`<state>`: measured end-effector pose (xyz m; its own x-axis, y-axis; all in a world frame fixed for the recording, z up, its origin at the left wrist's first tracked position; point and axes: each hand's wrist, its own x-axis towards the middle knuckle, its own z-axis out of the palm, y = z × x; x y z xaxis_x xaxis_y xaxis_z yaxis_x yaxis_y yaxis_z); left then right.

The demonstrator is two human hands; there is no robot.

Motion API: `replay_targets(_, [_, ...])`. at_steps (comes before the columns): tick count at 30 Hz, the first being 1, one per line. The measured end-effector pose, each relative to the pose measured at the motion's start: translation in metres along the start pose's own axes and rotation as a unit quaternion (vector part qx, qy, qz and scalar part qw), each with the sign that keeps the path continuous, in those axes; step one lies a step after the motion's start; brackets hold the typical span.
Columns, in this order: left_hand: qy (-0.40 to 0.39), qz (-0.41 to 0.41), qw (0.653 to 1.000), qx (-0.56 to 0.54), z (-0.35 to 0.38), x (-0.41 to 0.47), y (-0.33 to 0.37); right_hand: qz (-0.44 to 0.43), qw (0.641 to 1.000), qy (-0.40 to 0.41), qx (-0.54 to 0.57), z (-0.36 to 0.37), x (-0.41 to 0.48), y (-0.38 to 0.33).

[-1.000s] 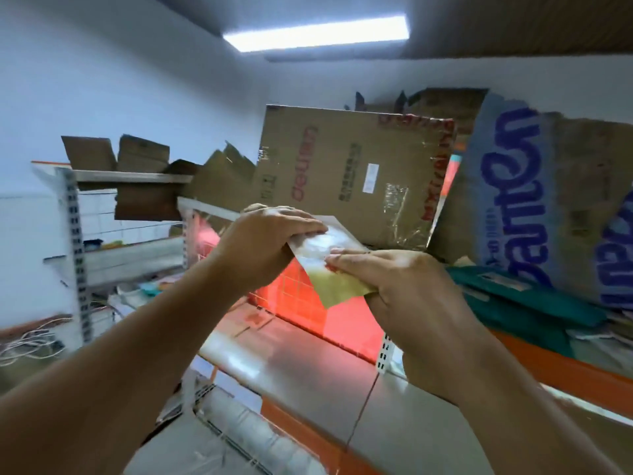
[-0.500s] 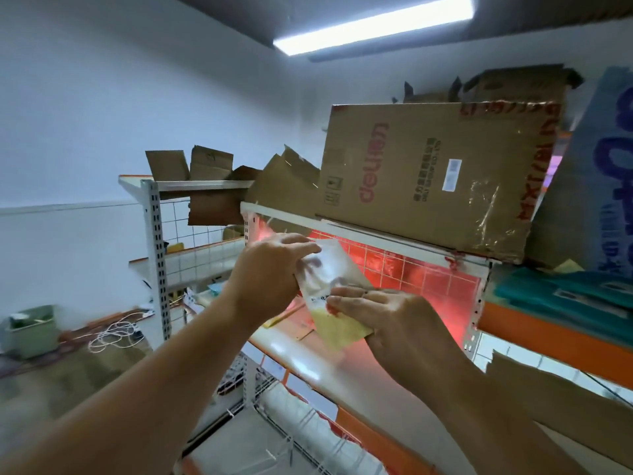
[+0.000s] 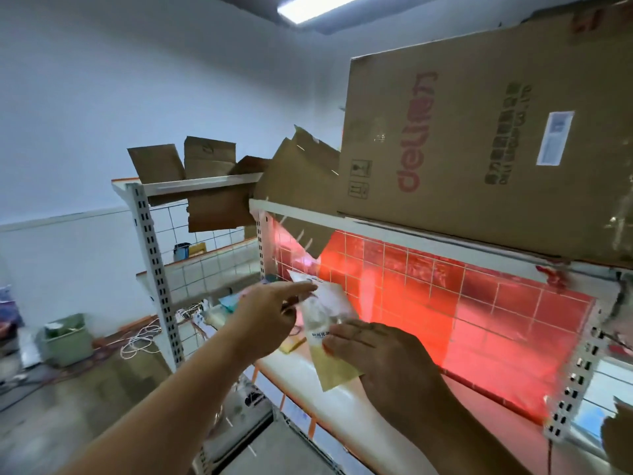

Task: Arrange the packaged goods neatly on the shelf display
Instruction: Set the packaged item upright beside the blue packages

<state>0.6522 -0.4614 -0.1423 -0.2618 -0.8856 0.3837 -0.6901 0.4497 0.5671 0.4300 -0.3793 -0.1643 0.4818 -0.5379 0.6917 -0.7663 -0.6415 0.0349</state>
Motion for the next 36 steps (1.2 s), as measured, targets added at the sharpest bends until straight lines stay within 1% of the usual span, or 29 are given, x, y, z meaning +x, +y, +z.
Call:
replay_targets(1, [-0.016, -0.038, 0.996, -0.075, 0.004, 0.01, -0.008, -0.004, 1.0, 0.006, 0.003, 0.011, 0.005, 0.012])
replay_targets(2, [-0.023, -0.075, 0.983, -0.166, 0.008, 0.02, -0.013, -0.006, 1.0, 0.009, 0.009, 0.022, 0.01, 0.023])
replay_targets(3, [-0.028, -0.116, 0.961, -0.248, 0.011, 0.026, -0.016, -0.012, 1.0, 0.011, 0.014, 0.032, 0.014, 0.031])
replay_targets(4, [-0.025, -0.153, 0.941, -0.301, 0.015, 0.033, -0.018, -0.02, 1.0, 0.012, 0.02, 0.043, 0.02, 0.039])
replay_targets(5, [-0.016, -0.178, 0.929, -0.325, 0.019, 0.038, -0.022, -0.029, 0.999, 0.012, 0.027, 0.054, 0.024, 0.046])
replay_targets(9, [-0.017, -0.237, 0.918, -0.318, 0.038, 0.059, -0.048, -0.048, 0.997, -0.021, 0.059, 0.099, 0.039, 0.058])
replay_targets(12, [-0.016, -0.239, 0.925, -0.295, 0.042, 0.075, -0.061, -0.076, 0.99, -0.09, 0.078, 0.124, 0.043, 0.067])
replay_targets(13, [-0.01, -0.236, 0.925, -0.298, 0.042, 0.079, -0.064, -0.063, 0.988, -0.115, 0.088, 0.128, 0.043, 0.071])
replay_targets(14, [-0.005, -0.236, 0.922, -0.305, 0.043, 0.085, -0.071, -0.02, 0.984, -0.132, 0.118, 0.133, 0.045, 0.075])
replay_targets(15, [-0.003, -0.238, 0.921, -0.307, 0.045, 0.09, -0.08, 0.048, 0.976, -0.135, 0.166, 0.139, 0.046, 0.08])
replay_targets(16, [-0.005, -0.241, 0.919, -0.312, 0.047, 0.095, -0.091, 0.126, 0.96, -0.126, 0.216, 0.148, 0.046, 0.086])
replay_targets(17, [-0.008, -0.243, 0.917, -0.317, 0.049, 0.101, -0.102, 0.204, 0.94, -0.1, 0.255, 0.158, 0.048, 0.091])
replay_targets(18, [-0.011, -0.24, 0.915, -0.323, 0.052, 0.106, -0.111, 0.282, 0.909, -0.076, 0.296, 0.169, 0.051, 0.095])
replay_targets(19, [-0.018, -0.239, 0.913, -0.329, 0.056, 0.111, -0.122, 0.354, 0.863, -0.063, 0.355, 0.184, 0.055, 0.099])
replay_targets(21, [-0.044, -0.229, 0.919, -0.319, 0.066, 0.121, -0.144, 0.462, 0.744, -0.048, 0.481, 0.215, 0.065, 0.102])
replay_targets(22, [-0.056, -0.219, 0.927, -0.3, 0.073, 0.128, -0.157, 0.503, 0.702, -0.041, 0.503, 0.229, 0.071, 0.103])
replay_targets(24, [-0.083, -0.186, 0.953, -0.225, 0.082, 0.142, -0.185, 0.554, 0.683, -0.021, 0.476, 0.252, 0.08, 0.106])
replay_targets(26, [-0.149, -0.138, 0.971, -0.127, 0.09, 0.155, -0.214, 0.594, 0.672, 0.009, 0.443, 0.275, 0.089, 0.109])
replay_targets(27, [-0.188, -0.097, 0.975, -0.061, 0.092, 0.162, -0.227, 0.61, 0.665, 0.021, 0.431, 0.286, 0.093, 0.111])
replay_targets(28, [-0.224, -0.052, 0.973, 0.008, 0.094, 0.167, -0.237, 0.628, 0.652, 0.028, 0.423, 0.295, 0.096, 0.111])
replay_targets(30, [-0.276, 0.011, 0.958, 0.081, 0.097, 0.177, -0.254, 0.669, 0.625, 0.036, 0.401, 0.312, 0.106, 0.11])
replay_targets(32, [-0.299, 0.04, 0.948, 0.097, 0.101, 0.185, -0.267, 0.698, 0.605, 0.054, 0.38, 0.327, 0.114, 0.108])
replay_targets(34, [-0.305, 0.036, 0.949, 0.068, 0.104, 0.194, -0.274, 0.718, 0.59, 0.085, 0.36, 0.339, 0.121, 0.103])
replay_targets(36, [-0.304, 0.048, 0.95, 0.051, 0.11, 0.201, -0.28, 0.739, 0.558, 0.115, 0.36, 0.355, 0.128, 0.097])
